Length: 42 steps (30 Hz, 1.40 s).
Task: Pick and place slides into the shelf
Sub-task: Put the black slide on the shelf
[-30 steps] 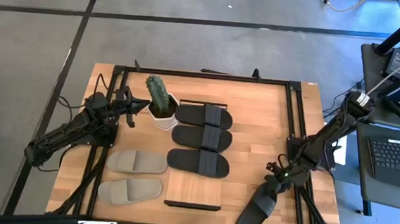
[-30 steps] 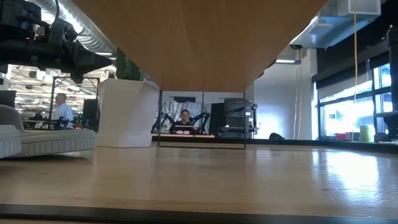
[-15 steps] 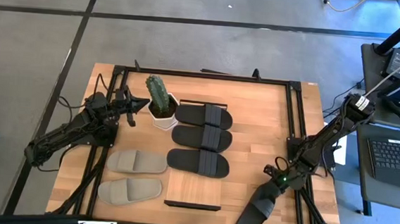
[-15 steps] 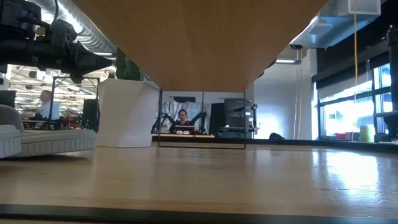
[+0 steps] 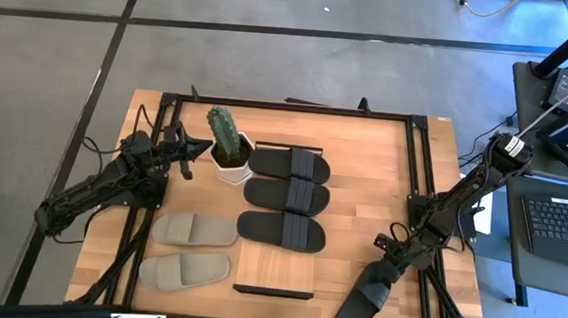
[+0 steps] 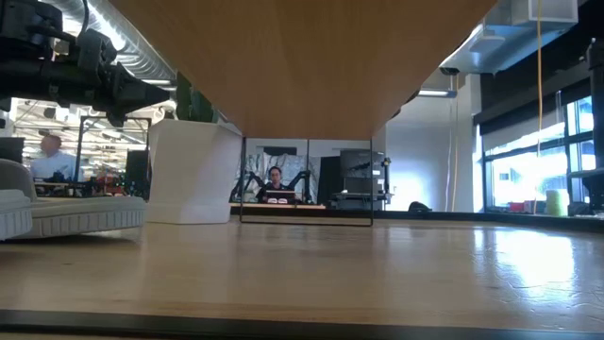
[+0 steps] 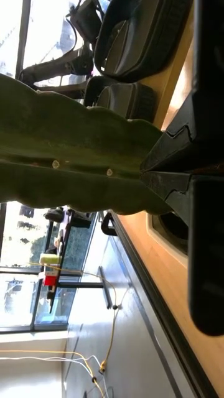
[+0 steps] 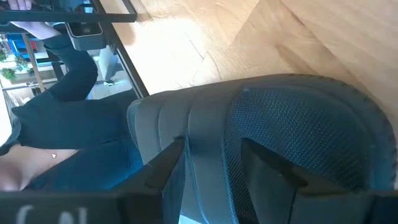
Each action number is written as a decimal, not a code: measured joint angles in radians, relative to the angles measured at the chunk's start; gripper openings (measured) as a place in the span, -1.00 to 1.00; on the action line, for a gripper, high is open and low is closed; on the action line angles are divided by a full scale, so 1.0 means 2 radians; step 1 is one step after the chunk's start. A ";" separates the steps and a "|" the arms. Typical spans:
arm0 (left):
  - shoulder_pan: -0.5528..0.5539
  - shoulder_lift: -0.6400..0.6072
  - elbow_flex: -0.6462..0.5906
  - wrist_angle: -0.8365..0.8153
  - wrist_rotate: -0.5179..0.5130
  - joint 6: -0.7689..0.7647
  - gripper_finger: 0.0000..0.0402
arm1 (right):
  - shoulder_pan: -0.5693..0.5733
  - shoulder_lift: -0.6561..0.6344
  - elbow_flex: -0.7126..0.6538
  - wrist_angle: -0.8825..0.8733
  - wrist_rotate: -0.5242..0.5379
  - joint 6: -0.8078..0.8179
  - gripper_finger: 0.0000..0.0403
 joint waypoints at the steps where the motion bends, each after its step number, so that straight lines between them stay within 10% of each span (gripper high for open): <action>1: 0.000 0.000 0.000 0.000 0.000 0.000 -1.00 | 0.000 0.000 0.000 0.000 0.000 0.000 -0.24; 30: 0.000 0.000 0.000 0.000 0.002 0.000 -1.00 | 0.001 0.000 0.000 -0.018 0.022 0.010 -0.26; 42: 0.000 0.000 0.000 0.000 0.002 0.000 -1.00 | 0.000 -0.001 0.001 -0.015 0.018 0.008 -0.93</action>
